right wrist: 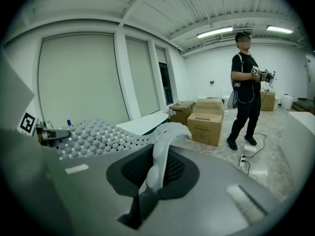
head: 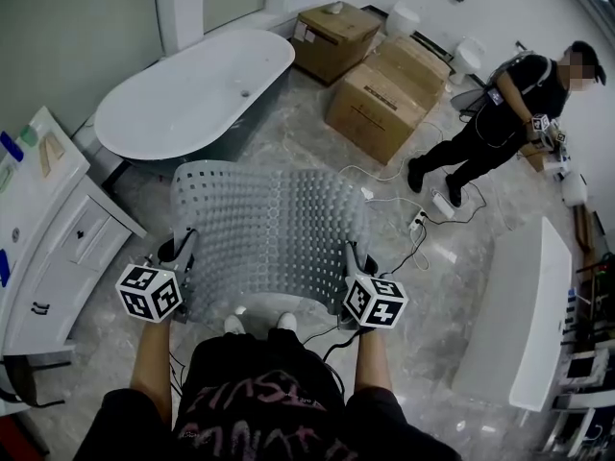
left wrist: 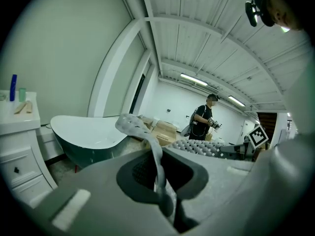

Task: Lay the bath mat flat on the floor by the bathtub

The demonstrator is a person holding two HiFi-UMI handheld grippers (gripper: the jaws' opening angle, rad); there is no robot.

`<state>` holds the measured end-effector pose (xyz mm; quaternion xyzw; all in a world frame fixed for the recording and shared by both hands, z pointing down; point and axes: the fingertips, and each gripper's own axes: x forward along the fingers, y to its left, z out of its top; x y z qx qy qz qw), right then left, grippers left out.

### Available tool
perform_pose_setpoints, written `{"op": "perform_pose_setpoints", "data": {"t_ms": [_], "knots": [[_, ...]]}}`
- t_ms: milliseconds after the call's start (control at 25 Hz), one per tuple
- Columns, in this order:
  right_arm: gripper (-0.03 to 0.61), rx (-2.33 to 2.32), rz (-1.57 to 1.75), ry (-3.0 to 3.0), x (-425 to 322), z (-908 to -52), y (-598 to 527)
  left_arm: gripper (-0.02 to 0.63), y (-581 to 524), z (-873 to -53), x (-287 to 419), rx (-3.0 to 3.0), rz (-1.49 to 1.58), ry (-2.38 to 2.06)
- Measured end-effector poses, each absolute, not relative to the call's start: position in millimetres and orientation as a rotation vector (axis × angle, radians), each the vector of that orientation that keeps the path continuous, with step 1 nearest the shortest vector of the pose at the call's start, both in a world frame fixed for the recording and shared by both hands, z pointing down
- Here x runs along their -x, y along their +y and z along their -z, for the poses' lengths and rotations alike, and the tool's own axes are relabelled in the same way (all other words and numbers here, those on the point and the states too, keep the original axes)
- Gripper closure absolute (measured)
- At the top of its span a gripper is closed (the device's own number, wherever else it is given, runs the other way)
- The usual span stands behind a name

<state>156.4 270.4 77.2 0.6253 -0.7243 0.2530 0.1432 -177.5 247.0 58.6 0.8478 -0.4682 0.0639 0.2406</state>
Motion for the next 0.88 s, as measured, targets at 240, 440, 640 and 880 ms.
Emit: {"op": "perform_pose_setpoints", "data": {"t_ms": [240, 440, 640, 880], "knots": [[0.535, -1.787, -0.736, -2.089, -145, -82, 270, 0.601, 249, -65, 185, -2.31, -0.173, -1.274], [0.534, -1.825, -0.74, -2.07, -138, -83, 272, 0.601, 250, -69, 201, -2.305, -0.156, -1.275], [0.534, -1.837, -0.733, -2.069, -126, -82, 275, 0.601, 252, -72, 210, -2.307, -0.149, -1.261], [0.534, -1.838, -0.719, -2.071, -126, -79, 275, 0.601, 250, -73, 208, -2.316, -0.156, -1.25]]}}
